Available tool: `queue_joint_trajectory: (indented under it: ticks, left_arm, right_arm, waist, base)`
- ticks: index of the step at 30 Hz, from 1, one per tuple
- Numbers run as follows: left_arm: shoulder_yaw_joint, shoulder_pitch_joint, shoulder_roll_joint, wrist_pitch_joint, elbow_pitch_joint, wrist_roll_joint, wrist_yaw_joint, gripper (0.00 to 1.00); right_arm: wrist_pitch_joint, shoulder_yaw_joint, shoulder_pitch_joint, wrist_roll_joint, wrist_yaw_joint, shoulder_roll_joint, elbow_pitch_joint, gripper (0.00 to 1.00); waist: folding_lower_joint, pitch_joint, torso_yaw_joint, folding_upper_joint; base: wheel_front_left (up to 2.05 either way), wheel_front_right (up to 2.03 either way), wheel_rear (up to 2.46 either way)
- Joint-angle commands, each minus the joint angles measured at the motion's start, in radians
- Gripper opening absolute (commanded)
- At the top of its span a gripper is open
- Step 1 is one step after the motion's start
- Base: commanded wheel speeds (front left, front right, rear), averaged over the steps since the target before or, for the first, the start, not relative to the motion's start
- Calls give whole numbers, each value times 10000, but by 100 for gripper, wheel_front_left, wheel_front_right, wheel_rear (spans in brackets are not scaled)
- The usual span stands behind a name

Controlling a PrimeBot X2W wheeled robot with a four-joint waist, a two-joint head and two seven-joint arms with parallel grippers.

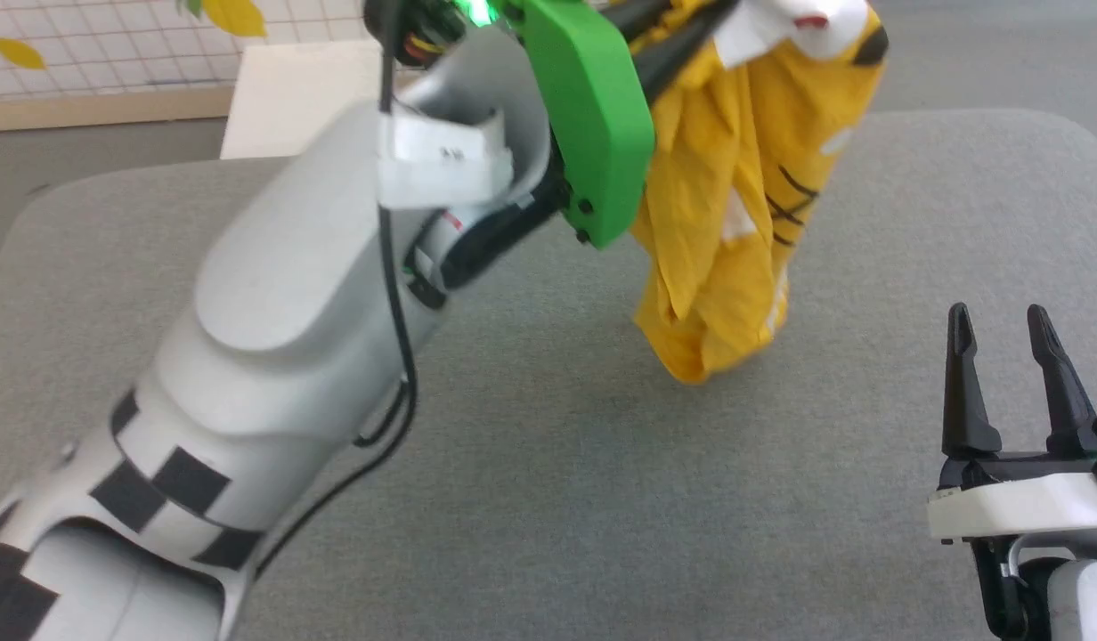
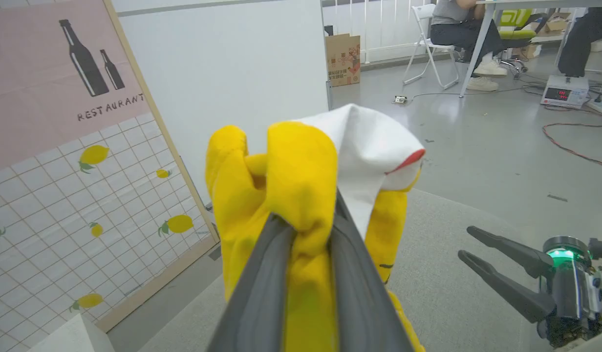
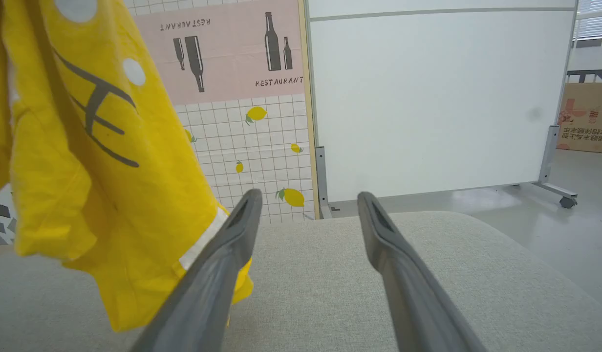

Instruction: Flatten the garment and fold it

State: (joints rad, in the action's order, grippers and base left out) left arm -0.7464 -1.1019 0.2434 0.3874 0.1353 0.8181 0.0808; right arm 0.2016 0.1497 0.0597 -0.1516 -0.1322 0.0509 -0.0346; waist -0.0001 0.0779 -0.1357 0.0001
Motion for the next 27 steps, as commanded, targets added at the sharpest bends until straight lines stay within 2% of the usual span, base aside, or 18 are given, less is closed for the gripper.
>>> queue_joint_trajectory:
  ticks: [1,7,14,16,19,20,21,22,23,27]
  left_arm:
    - [-47,326,-64,-194,108,43,-50,0]
    - [-385,1518,-256,-1226,1057,-204,-179,0]
    - [-923,2611,-506,-2326,3473,-765,-461,0]
    - [-898,2719,-656,-2574,4122,-715,-470,15]
    - [-793,2629,-844,-2987,4931,-698,-476,20]
    - [-758,2561,-910,-3174,5196,-714,-469,41]
    - [-711,2494,-997,-3359,5423,-703,-452,71]
    - [-687,2443,-1062,-3487,5579,-688,-409,96]
    - [-690,2373,-1138,-3601,5747,-680,-334,100]
    - [-745,2152,-1350,-4024,6139,-636,-32,100]
  right_arm:
    - [80,-32,64,-107,15,-7,8,100]
    - [187,-29,258,-211,15,-7,52,100]
    - [274,-1,500,-226,15,-7,119,100]
    - [284,-24,593,-206,15,-7,138,100]
    - [268,-85,705,-162,15,-7,149,100]
    - [261,-103,747,-146,15,-7,156,100]
    - [256,-100,783,-134,15,-7,156,100]
    - [254,-89,807,-125,15,-7,153,100]
    - [247,-64,826,-104,15,-7,141,100]
    - [175,85,805,12,15,-7,109,100]
  waist:
    - [1,380,-339,-1]
    - [1,1034,-618,-1]
    - [1,1602,-547,-1]
    - [1,1710,-489,-1]
    - [1,1865,-350,-1]
    - [1,1905,-300,-1]
    - [1,1942,-237,-1]
    - [1,1956,-186,-1]
    - [1,1966,-107,-1]
    - [1,1821,255,-1]
  base:
    - [0,0,0]
    - [0,0,0]
    - [0,0,0]
    - [0,0,0]
    - [0,0,0]
    - [0,0,0]
    - [0,0,0]
    - [0,0,0]
    - [0,0,0]
    - [0,0,0]
